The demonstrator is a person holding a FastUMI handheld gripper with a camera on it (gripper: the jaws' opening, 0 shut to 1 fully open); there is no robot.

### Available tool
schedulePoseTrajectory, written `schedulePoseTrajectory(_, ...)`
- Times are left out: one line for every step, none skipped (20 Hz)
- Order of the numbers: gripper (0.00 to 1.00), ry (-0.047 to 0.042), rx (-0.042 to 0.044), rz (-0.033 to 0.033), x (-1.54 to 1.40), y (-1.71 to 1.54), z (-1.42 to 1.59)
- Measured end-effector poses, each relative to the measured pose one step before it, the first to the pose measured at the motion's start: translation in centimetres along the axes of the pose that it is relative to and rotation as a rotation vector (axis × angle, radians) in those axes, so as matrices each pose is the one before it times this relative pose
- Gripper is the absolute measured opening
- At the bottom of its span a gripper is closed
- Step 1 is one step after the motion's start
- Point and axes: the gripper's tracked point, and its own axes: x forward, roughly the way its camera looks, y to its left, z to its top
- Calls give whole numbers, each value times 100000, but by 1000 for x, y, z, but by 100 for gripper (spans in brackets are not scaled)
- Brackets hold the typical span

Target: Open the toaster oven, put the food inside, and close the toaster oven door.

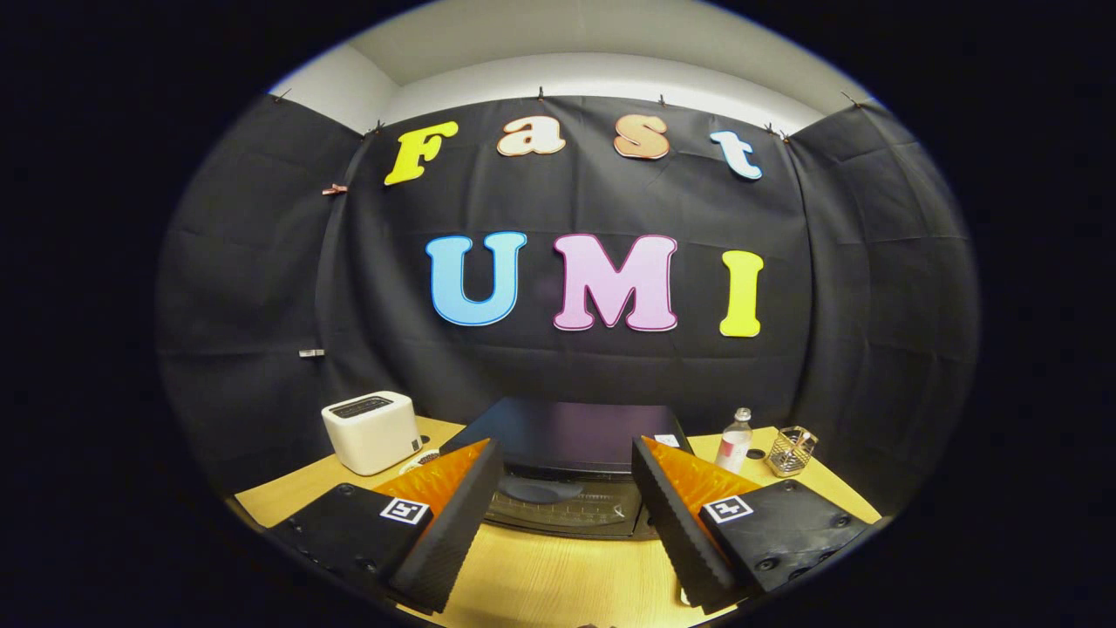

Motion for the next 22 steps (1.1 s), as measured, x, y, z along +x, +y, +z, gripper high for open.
schedulePoseTrajectory(98, 909, 258, -221, 634, 392, -419)
schedulePoseTrajectory(98, 1223, 992, -486, 728, 290, -497)
schedulePoseTrajectory(98, 866, 733, -486, 783, 352, -510)
schedulePoseTrajectory(98, 1218, 129, -1194, 850, 191, -511)
schedulePoseTrajectory(98, 1100, -231, -1387, 1039, 33, -510)
schedulePoseTrajectory(98, 939, 152, -1794, 1023, -83, -437)
schedulePoseTrajectory(98, 661, 620, -1628, 921, -35, -441)
schedulePoseTrajectory(98, 1196, 795, -1703, 1108, 43, -526)
schedulePoseTrajectory(98, 2270, 1343, -1450, 1113, -15, -805)
schedulePoseTrajectory(98, 3001, 1427, -1055, 972, 81, -893)
schedulePoseTrajectory(98, 2861, 1081, -825, 818, 92, -790)
schedulePoseTrajectory(99, 1469, 262, -385, 778, 141, -554)
schedulePoseTrajectory(99, 663, -1123, -378, 714, 99, -373)
schedulePoseTrajectory(99, 1024, -1925, -705, 611, -19, -472)
schedulePoseTrajectory(98, 1162, -1308, -8, 571, 118, -481)
schedulePoseTrajectory(99, 1449, -550, 520, 386, 269, -639)
schedulePoseTrajectory(99, 1597, -279, 487, 311, 276, -574)
schedulePoseTrajectory(99, 1753, -367, -200, 446, 116, -601)
schedulePoseTrajectory(99, 2787, 255, -1064, 197, -86, -564)
schedulePoseTrajectory(99, -3009, 836, -939, -226, -33, 547)
schedulePoseTrajectory(100, 2151, 663, -594, 120, 76, -542)
schedulePoseTrajectory(98, -132, 578, -468, -176, 74, 79)
